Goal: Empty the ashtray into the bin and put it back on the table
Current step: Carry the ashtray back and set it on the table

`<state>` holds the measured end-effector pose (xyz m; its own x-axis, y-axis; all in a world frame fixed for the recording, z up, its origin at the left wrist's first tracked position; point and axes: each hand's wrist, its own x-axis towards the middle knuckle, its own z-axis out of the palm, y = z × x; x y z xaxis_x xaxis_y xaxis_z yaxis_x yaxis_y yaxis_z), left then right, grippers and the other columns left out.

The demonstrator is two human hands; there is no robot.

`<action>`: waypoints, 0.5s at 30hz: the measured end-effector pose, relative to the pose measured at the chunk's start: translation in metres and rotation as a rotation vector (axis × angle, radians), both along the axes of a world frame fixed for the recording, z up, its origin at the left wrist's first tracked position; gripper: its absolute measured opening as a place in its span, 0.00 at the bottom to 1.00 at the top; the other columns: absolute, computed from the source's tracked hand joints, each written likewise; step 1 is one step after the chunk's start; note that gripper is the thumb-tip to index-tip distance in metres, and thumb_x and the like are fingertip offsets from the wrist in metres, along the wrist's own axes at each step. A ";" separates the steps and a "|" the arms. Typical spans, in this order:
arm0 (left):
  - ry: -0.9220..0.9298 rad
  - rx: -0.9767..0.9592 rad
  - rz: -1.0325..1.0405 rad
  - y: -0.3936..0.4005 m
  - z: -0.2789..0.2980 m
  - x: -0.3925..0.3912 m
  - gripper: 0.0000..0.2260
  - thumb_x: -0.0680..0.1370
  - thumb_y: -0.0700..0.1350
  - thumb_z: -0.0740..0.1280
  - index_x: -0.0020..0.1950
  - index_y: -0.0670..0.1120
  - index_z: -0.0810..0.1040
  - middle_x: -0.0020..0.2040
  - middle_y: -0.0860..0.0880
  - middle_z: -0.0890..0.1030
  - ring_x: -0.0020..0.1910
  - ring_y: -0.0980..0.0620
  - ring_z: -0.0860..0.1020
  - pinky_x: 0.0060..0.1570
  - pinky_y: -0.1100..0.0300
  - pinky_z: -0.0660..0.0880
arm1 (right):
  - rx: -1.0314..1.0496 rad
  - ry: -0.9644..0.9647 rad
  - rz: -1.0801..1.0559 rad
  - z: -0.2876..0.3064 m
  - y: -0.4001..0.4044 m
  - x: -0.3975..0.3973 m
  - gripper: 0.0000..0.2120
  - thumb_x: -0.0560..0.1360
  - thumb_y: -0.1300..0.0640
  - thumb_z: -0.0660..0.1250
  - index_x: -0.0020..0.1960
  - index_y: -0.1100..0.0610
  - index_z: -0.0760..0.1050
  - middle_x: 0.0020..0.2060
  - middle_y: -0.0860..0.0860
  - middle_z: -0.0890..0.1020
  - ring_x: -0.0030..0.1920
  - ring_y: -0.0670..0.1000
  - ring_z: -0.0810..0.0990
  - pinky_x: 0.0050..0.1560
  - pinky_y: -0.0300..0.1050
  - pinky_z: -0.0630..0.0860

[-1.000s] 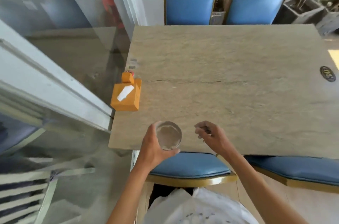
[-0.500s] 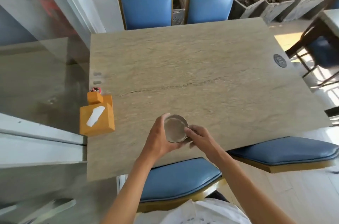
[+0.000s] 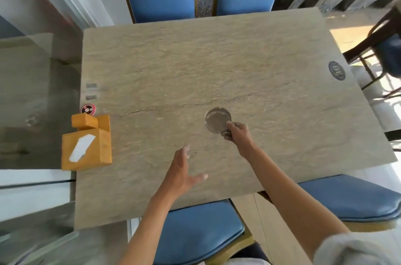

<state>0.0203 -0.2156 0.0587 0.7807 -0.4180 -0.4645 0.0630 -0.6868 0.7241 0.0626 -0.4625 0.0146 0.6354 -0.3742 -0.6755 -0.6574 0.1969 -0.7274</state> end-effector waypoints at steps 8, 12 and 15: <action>0.056 0.032 0.049 -0.010 -0.012 -0.002 0.44 0.73 0.58 0.74 0.80 0.52 0.52 0.76 0.53 0.60 0.71 0.57 0.67 0.69 0.59 0.67 | -0.028 0.032 -0.066 -0.044 -0.031 0.082 0.14 0.82 0.58 0.65 0.39 0.60 0.77 0.30 0.56 0.79 0.28 0.50 0.79 0.35 0.44 0.78; 0.051 0.053 0.064 -0.008 -0.017 0.002 0.42 0.73 0.58 0.74 0.79 0.52 0.54 0.75 0.53 0.61 0.70 0.57 0.68 0.69 0.55 0.71 | -0.072 0.056 -0.109 -0.051 -0.038 0.101 0.12 0.81 0.60 0.65 0.41 0.62 0.79 0.32 0.57 0.82 0.29 0.50 0.82 0.38 0.44 0.82; 0.044 0.054 0.070 -0.008 -0.019 0.003 0.40 0.74 0.57 0.74 0.79 0.52 0.55 0.74 0.53 0.62 0.69 0.58 0.68 0.68 0.55 0.70 | -0.121 0.059 -0.154 -0.057 -0.044 0.107 0.11 0.80 0.59 0.68 0.43 0.63 0.82 0.36 0.58 0.85 0.36 0.53 0.87 0.49 0.50 0.86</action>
